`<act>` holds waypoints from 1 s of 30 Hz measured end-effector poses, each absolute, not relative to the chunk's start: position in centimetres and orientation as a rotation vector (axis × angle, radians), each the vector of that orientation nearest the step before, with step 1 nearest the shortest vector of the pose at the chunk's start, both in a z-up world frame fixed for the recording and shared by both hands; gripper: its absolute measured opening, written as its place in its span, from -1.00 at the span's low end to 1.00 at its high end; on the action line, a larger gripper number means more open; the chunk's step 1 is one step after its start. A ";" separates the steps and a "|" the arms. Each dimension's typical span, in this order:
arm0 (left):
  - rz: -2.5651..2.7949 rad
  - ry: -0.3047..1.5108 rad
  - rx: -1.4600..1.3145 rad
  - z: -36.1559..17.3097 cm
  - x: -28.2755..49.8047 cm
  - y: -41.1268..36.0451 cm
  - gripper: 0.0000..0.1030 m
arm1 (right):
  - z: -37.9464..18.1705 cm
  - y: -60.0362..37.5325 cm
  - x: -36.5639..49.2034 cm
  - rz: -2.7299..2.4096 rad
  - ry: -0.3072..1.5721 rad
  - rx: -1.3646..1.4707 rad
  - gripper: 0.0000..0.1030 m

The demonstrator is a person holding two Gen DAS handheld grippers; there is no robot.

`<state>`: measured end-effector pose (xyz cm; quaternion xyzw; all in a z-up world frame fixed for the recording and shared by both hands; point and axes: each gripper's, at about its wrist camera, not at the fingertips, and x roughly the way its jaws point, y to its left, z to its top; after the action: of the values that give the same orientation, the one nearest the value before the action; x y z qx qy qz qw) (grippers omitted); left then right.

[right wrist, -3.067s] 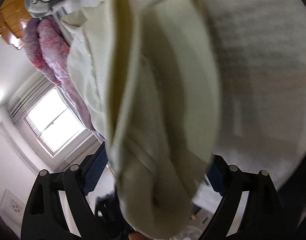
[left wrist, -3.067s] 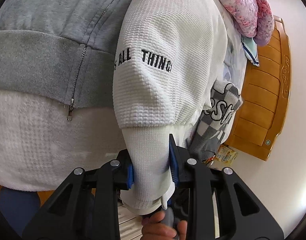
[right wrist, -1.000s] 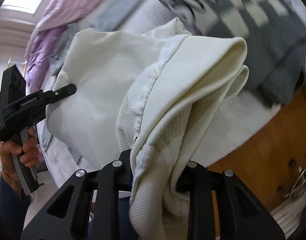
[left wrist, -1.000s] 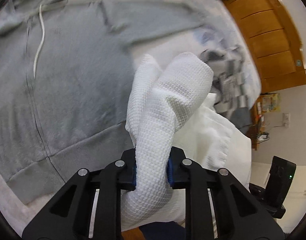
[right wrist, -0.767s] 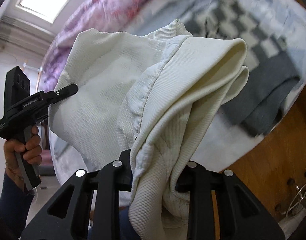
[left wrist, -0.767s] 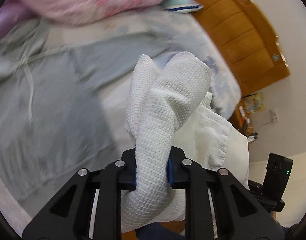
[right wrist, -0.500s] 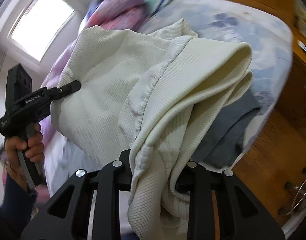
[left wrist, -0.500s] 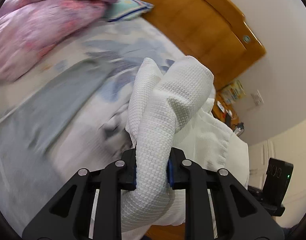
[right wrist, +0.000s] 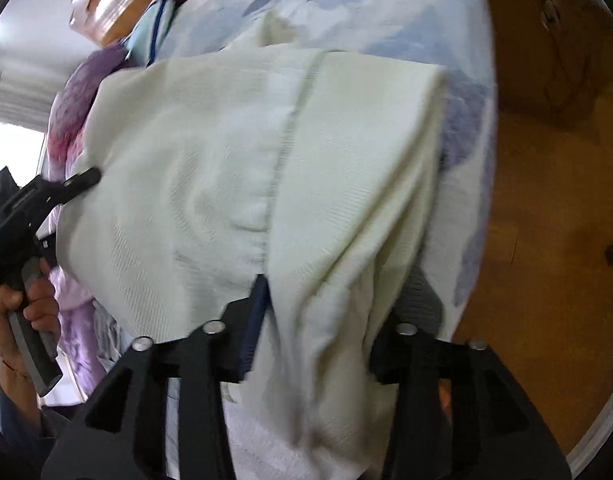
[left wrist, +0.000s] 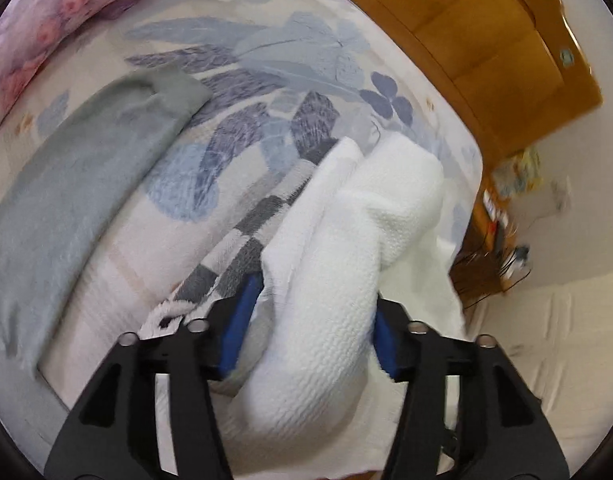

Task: Fold large clothes
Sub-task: 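Lower the jacket onto the checked garment and open both grippers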

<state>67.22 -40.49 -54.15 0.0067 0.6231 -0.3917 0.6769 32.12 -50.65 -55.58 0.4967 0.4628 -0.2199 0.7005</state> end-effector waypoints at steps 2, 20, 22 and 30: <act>-0.854 1.350 0.036 -52.4 67.0 -39.5 0.20 | -54.5 -50.8 31.1 -0.502 1.068 1.049 -0.16; -0.770 1.458 0.099 -53.8 63.6 -44.0 0.18 | -57.8 -52.1 41.5 -0.177 1.311 0.482 0.09; -0.766 1.465 0.115 -54.0 63.9 -44.8 0.18 | -58.3 -52.3 42.0 -0.170 1.324 0.484 0.11; -0.794 1.398 0.140 -54.0 63.2 -44.5 0.23 | -58.1 -52.6 42.8 -0.173 1.379 0.487 0.12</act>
<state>63.20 -44.46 -53.99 0.0627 0.6255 -0.3554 0.6917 42.76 -52.63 -58.05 0.2222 0.6290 -0.0789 0.7408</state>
